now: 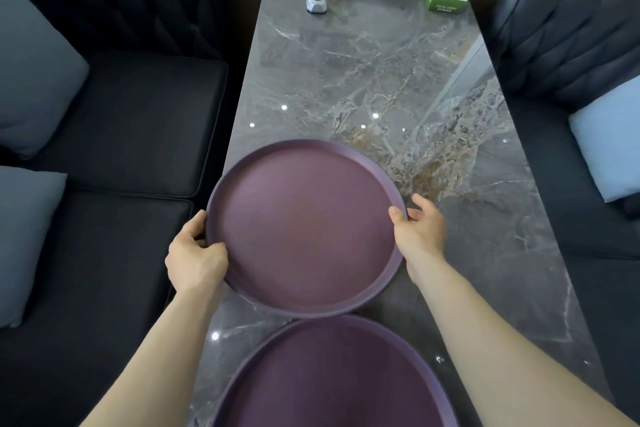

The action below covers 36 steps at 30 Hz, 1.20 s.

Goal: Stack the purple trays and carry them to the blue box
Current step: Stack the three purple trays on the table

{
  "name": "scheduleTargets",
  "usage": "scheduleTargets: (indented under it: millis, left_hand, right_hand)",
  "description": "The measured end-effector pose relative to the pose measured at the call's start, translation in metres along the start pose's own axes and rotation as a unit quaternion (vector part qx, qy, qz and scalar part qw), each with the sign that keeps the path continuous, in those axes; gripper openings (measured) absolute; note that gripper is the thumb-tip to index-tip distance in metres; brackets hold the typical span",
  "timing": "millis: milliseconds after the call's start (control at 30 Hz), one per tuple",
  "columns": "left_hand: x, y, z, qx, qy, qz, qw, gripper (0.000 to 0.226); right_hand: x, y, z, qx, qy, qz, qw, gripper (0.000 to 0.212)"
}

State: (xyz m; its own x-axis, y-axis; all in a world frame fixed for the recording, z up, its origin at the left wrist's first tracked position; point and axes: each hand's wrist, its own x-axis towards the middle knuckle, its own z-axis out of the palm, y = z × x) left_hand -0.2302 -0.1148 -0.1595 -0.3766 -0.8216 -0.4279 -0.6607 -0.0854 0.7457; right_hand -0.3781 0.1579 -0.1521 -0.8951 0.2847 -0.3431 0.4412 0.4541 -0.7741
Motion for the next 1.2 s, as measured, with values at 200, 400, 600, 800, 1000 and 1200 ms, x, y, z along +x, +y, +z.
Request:
scheduleTargets:
  millis: [200,400,600,800,1000,1200]
  left_hand:
    - [-0.038,-0.001,-0.033,-0.005,-0.015,0.032,0.999,0.072]
    - [-0.090,-0.020,-0.068,0.018,0.006,0.102,0.995,0.043]
    - [-0.132,-0.064,-0.091,0.100,-0.004,0.151,0.983,0.043]
    - [-0.159,-0.111,-0.103,0.160,-0.036,0.142,0.976,0.036]
    - [-0.177,-0.136,-0.105,0.196,-0.049,0.131,0.971,0.035]
    - [-0.180,-0.142,-0.104,0.217,-0.053,0.149,0.963,0.035]
  right_hand:
    - [-0.042,0.013,-0.040,-0.003,0.107,0.004,0.994,0.033]
    - [-0.106,0.046,-0.087,-0.024,0.137,-0.026,0.990,0.020]
    - [-0.167,0.115,-0.120,-0.042,0.150,0.006,0.988,0.021]
    - [-0.214,0.177,-0.133,-0.066,0.164,0.041,0.983,0.021]
    - [-0.243,0.208,-0.137,-0.070,0.181,0.068,0.979,0.021]
    - [-0.254,0.223,-0.135,-0.076,0.186,0.089,0.976,0.021]
